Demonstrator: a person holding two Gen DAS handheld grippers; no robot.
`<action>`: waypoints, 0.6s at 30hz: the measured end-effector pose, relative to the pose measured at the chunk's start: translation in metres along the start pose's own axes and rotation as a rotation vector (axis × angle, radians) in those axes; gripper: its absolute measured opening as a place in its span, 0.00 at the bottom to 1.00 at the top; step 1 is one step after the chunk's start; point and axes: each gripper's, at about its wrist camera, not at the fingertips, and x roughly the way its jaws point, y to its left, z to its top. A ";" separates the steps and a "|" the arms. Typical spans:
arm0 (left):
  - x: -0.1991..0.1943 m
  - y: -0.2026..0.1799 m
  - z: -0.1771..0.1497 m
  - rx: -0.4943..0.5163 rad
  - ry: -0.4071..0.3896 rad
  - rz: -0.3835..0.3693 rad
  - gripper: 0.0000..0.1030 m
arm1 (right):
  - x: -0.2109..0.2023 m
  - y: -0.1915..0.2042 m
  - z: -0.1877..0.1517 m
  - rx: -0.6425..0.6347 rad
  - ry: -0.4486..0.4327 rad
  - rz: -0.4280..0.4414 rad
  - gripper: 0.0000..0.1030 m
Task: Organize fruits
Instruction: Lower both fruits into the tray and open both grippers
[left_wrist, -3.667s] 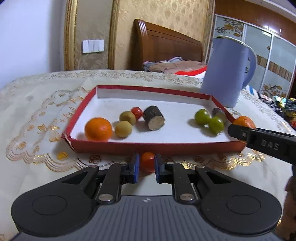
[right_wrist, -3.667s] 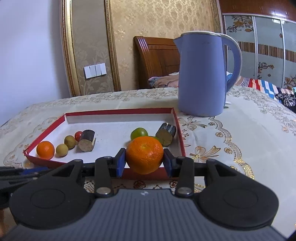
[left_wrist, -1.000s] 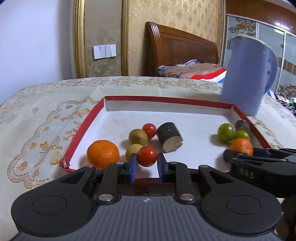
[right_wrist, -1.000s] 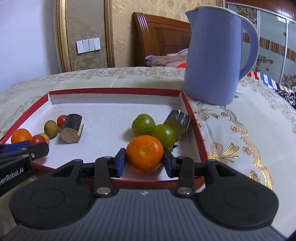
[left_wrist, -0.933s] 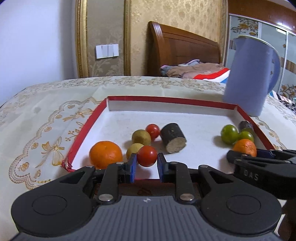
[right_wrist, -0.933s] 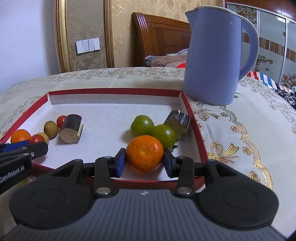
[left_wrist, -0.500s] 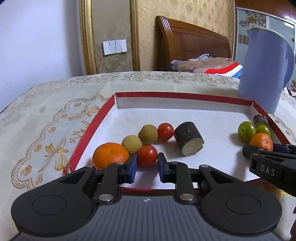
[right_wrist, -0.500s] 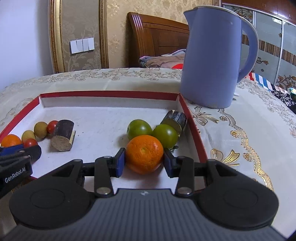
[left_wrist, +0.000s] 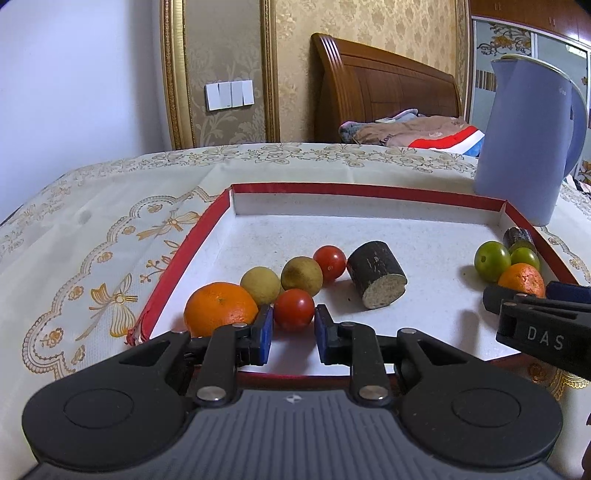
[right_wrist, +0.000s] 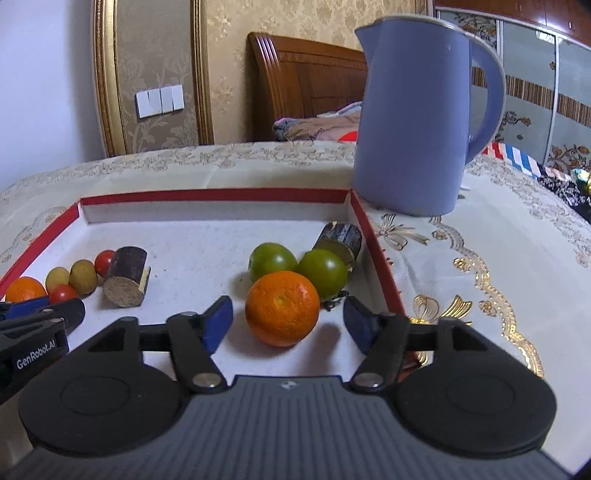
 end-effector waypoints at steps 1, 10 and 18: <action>0.000 0.000 0.000 0.000 0.000 -0.001 0.23 | -0.001 0.000 0.000 0.000 -0.005 0.001 0.73; -0.012 0.005 -0.003 -0.018 -0.036 -0.007 0.24 | -0.016 -0.008 -0.003 0.037 -0.043 0.028 0.83; -0.018 0.008 -0.006 -0.021 -0.044 -0.025 0.26 | -0.026 -0.006 -0.005 0.020 -0.093 0.018 0.89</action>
